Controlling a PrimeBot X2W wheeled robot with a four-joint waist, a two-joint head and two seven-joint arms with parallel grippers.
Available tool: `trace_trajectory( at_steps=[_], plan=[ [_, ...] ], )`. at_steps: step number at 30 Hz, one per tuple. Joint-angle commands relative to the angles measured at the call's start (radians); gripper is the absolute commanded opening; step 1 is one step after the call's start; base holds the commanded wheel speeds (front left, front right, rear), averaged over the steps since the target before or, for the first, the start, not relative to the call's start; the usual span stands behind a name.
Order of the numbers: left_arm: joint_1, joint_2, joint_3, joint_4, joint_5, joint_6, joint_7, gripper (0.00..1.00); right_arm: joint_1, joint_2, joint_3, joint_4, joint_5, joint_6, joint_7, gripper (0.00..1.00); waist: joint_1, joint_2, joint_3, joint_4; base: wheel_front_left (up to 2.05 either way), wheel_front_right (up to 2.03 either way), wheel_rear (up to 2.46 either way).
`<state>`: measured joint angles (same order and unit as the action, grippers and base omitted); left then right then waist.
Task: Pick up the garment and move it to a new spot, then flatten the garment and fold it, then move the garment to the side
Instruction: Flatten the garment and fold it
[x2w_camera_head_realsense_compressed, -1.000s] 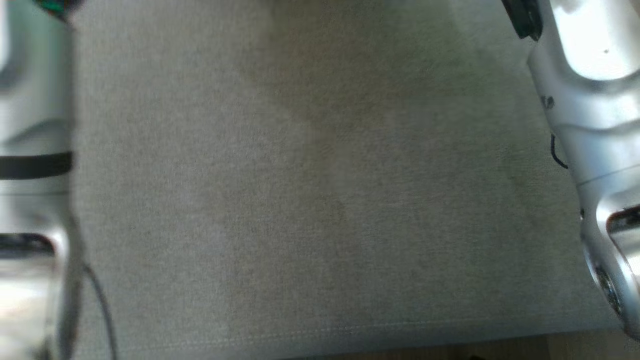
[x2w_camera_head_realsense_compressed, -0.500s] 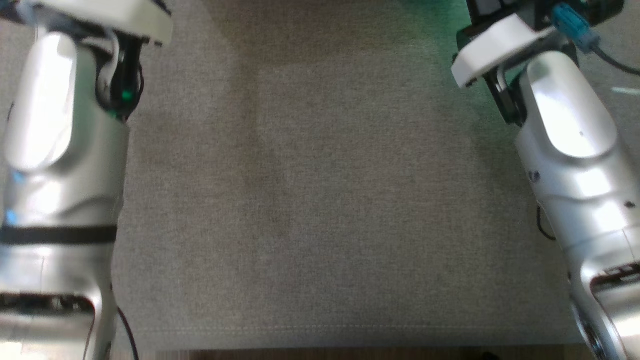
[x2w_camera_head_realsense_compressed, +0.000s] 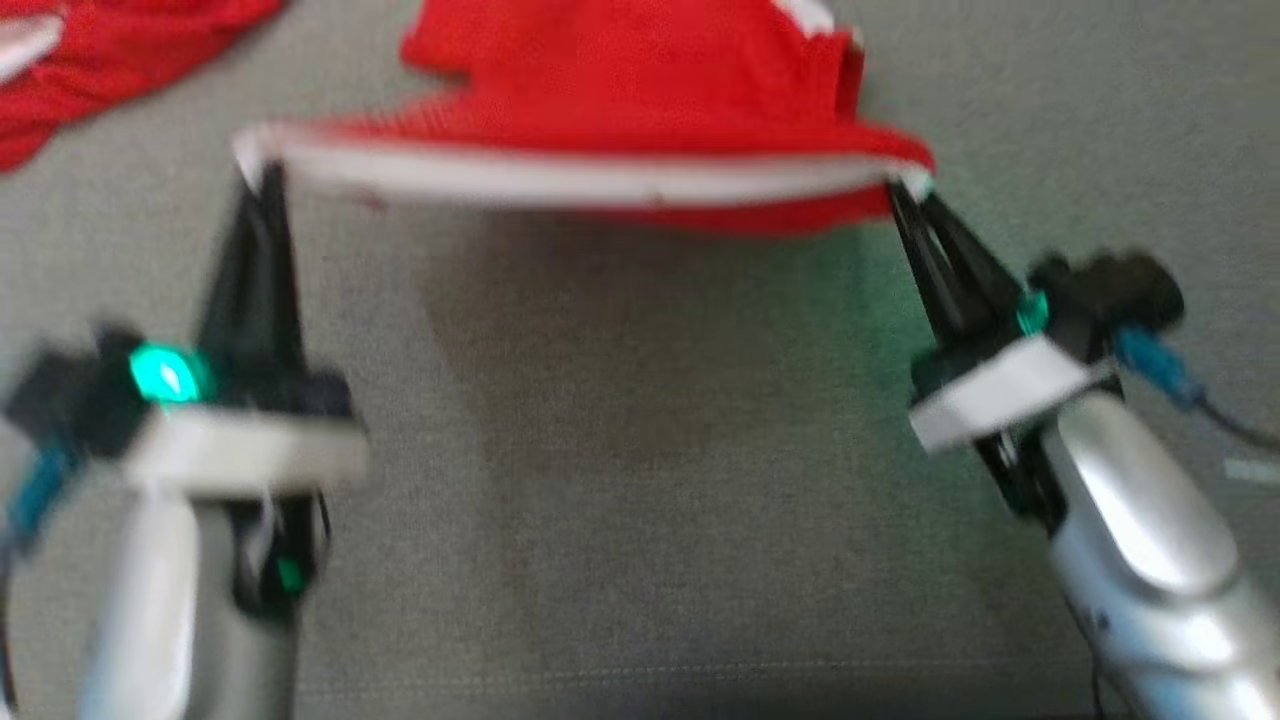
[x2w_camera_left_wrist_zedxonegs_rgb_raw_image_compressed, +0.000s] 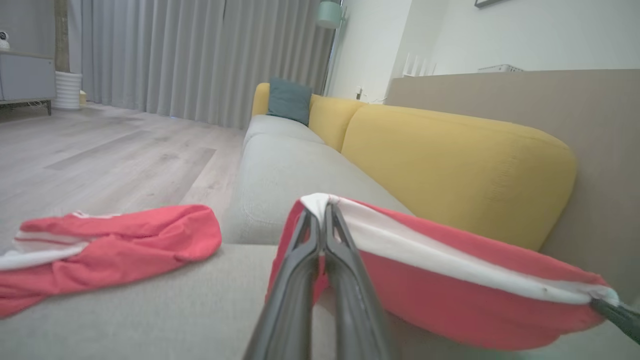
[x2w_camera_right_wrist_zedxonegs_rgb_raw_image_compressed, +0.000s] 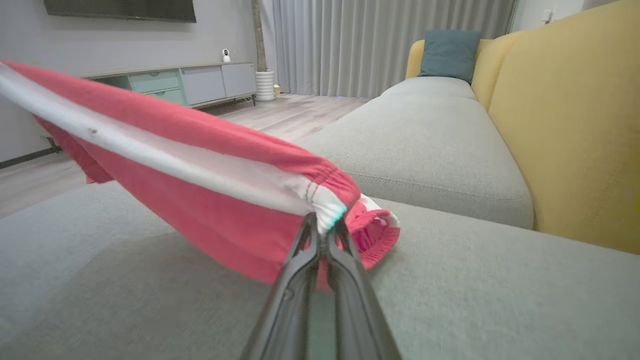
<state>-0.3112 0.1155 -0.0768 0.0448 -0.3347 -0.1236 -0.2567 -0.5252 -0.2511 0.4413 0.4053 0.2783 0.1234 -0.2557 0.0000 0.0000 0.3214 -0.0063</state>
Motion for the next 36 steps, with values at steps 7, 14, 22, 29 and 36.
trace_trajectory(
  at_steps=[7,14,22,29,36],
  plan=[
    [0.3,-0.046,0.018,-0.227,0.043,0.002,-0.005,0.0,0.255,-0.043,-0.046,-0.174,0.022,0.007,-0.006,0.0,0.0,0.0,-0.16,-0.019,0.0,0.0,0.0],
    [0.524,-0.062,-0.053,-0.383,0.077,0.032,-0.005,0.0,0.477,-0.125,-0.093,-0.339,0.032,0.007,0.054,0.0,0.0,0.0,-0.223,-0.041,0.0,0.0,0.0],
    [0.613,-0.062,-0.098,-0.411,0.085,0.043,-0.005,0.0,0.575,-0.171,-0.121,-0.458,0.043,0.007,0.12,0.0,0.0,0.0,-0.21,-0.073,0.0,0.0,0.0],
    [0.482,-0.048,-0.056,-0.238,0.044,0.036,-0.005,0.0,0.514,-0.108,-0.064,-0.385,0.057,0.007,0.114,0.0,0.0,0.0,-0.177,-0.094,0.0,0.0,0.0],
    [0.221,-0.019,-0.051,0.008,0.073,0.031,0.007,0.0,0.384,-0.045,-0.032,-0.242,0.049,0.007,0.079,0.0,0.0,0.0,-0.123,-0.105,0.0,0.0,0.0]
  ],
)
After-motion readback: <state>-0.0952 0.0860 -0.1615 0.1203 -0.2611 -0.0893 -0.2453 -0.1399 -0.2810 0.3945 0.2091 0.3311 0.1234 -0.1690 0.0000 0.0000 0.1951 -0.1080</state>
